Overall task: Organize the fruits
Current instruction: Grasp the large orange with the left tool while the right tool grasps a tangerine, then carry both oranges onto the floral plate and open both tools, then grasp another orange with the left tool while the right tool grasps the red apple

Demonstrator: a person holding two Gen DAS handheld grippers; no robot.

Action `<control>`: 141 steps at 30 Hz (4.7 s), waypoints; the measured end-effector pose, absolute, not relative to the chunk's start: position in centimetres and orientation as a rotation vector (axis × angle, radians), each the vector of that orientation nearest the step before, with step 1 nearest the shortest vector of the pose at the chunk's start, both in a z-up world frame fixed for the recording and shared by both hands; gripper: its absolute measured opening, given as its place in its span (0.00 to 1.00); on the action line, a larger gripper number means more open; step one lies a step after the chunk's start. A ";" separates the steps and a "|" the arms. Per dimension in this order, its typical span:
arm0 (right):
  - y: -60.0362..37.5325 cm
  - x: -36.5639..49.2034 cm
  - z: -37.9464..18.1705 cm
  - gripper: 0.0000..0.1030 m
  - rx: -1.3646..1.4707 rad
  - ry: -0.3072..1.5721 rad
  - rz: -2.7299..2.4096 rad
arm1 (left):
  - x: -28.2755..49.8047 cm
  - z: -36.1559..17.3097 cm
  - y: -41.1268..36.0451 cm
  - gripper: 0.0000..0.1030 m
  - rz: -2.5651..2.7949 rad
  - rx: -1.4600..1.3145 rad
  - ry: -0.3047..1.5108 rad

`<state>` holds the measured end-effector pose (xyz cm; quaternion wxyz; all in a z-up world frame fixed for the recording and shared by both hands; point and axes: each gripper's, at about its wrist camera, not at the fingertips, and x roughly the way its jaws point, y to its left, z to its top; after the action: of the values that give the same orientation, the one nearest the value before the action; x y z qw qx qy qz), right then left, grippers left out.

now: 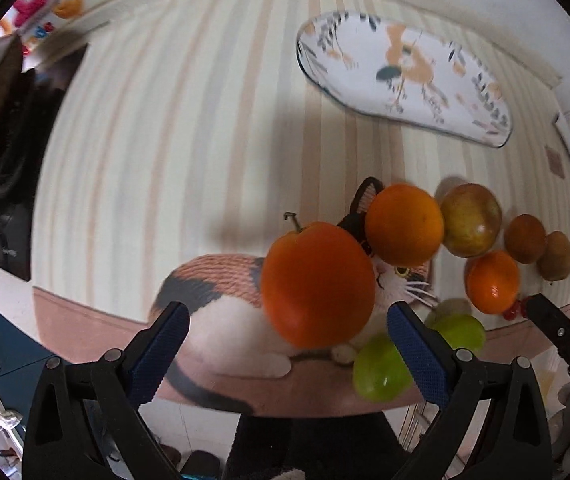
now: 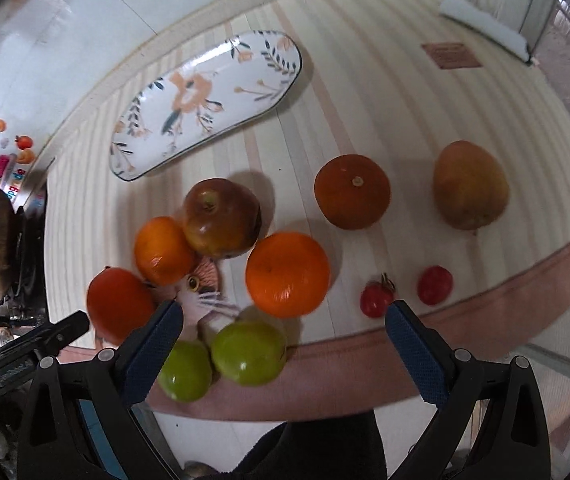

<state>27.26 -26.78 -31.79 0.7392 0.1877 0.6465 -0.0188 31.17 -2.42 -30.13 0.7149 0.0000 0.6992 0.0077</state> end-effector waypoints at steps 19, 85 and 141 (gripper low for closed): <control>-25.3 30.7 -37.5 0.88 0.448 1.587 -0.021 | 33.0 -36.4 -2.7 0.74 0.003 -0.124 1.686; -21.4 57.0 -38.5 0.64 0.182 1.493 0.269 | 57.9 -36.5 -8.3 0.73 -0.121 -0.202 1.744; -25.1 38.5 -17.7 0.92 0.103 1.176 0.021 | 41.0 -18.9 -6.5 0.88 -0.082 -0.017 1.283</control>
<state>38.54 -25.11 -17.74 0.8308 0.0484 0.5544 0.0099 40.95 -6.51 -18.86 0.8002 -0.0080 0.5984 -0.0384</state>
